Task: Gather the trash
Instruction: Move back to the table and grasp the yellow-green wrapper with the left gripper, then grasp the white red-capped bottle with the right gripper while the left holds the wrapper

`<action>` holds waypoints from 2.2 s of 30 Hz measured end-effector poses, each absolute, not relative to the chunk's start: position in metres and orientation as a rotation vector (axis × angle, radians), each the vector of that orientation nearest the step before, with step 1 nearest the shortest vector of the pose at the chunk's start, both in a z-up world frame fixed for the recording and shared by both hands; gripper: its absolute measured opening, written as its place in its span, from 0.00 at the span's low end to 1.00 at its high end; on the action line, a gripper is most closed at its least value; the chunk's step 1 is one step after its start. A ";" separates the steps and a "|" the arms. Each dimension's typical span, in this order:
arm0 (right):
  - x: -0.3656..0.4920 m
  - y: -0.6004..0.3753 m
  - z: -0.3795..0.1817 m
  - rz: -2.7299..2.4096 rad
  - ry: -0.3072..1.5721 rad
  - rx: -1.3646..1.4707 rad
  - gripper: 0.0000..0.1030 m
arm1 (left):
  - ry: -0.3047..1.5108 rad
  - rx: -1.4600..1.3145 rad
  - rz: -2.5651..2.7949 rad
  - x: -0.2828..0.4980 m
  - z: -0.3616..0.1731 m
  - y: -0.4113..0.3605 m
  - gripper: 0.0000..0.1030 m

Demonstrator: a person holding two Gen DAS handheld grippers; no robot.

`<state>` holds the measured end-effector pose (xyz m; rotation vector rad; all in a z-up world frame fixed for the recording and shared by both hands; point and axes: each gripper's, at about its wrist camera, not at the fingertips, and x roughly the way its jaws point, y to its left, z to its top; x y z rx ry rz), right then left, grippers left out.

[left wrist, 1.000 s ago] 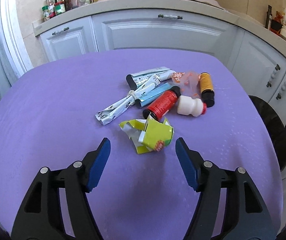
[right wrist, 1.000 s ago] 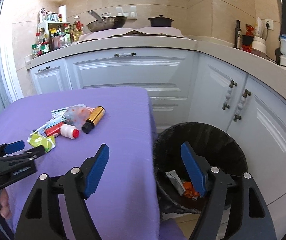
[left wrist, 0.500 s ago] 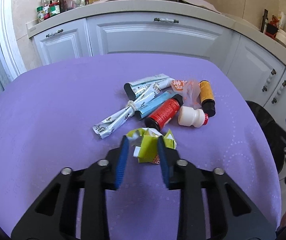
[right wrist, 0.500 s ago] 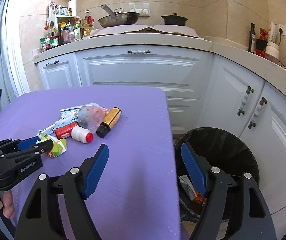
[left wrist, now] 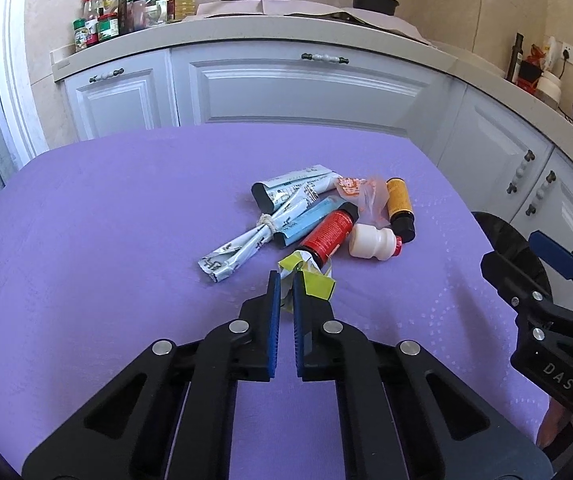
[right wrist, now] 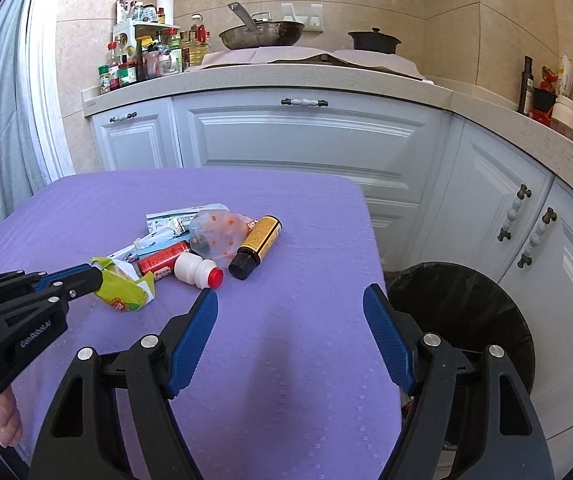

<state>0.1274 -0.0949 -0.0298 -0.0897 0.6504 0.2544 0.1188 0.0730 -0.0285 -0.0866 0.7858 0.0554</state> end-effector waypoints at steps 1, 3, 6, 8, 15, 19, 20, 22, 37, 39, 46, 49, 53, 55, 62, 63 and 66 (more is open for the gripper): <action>0.127 -0.095 -0.030 0.254 0.651 -0.089 0.71 | 0.784 -0.090 0.057 0.118 -0.027 0.075 0.06; 0.128 -0.094 -0.030 0.255 0.652 -0.089 0.71 | 0.777 -0.096 0.061 0.115 -0.024 0.079 0.05; 0.128 -0.092 -0.030 0.259 0.653 -0.093 0.71 | 0.767 -0.102 0.075 0.107 -0.019 0.085 0.05; 0.129 -0.089 -0.030 0.265 0.654 -0.095 0.71 | 0.760 -0.109 0.089 0.102 -0.017 0.092 0.05; 0.138 -0.066 -0.035 0.306 0.674 -0.103 0.71 | 0.738 -0.109 0.186 0.092 -0.011 0.123 0.05; 0.146 -0.048 -0.041 0.322 0.700 -0.122 0.71 | 0.738 -0.117 0.234 0.091 -0.013 0.143 0.05; 0.147 -0.045 -0.042 0.324 0.704 -0.127 0.71 | 0.737 -0.119 0.245 0.091 -0.013 0.148 0.05; 0.153 -0.038 -0.044 0.332 0.717 -0.133 0.71 | 0.733 -0.122 0.270 0.090 -0.014 0.158 0.05; 0.183 -0.013 -0.059 0.323 0.832 -0.178 0.46 | 0.742 -0.187 0.317 0.093 -0.025 0.203 0.05; 0.183 -0.013 -0.061 0.334 0.844 -0.178 0.42 | 0.744 -0.193 0.313 0.094 -0.026 0.203 0.05; 0.171 -0.019 -0.058 0.344 0.833 -0.177 0.42 | 0.747 -0.200 0.299 0.092 -0.028 0.200 0.05; 0.164 -0.022 -0.054 0.341 0.815 -0.178 0.42 | 0.746 -0.201 0.291 0.091 -0.026 0.196 0.05; 0.153 -0.032 -0.048 0.336 0.790 -0.164 0.42 | 0.736 -0.198 0.276 0.087 -0.023 0.186 0.05; 0.147 -0.039 -0.043 0.330 0.772 -0.160 0.42 | 0.735 -0.194 0.260 0.086 -0.021 0.177 0.05; 0.131 -0.074 -0.030 0.277 0.728 -0.117 0.42 | 0.726 -0.161 0.167 0.083 -0.015 0.133 0.05; 0.129 -0.079 -0.029 0.268 0.722 -0.112 0.42 | 0.723 -0.157 0.152 0.083 -0.014 0.126 0.05; 0.122 -0.100 -0.024 0.227 0.701 -0.094 0.42 | 0.718 -0.139 0.110 0.085 -0.010 0.103 0.05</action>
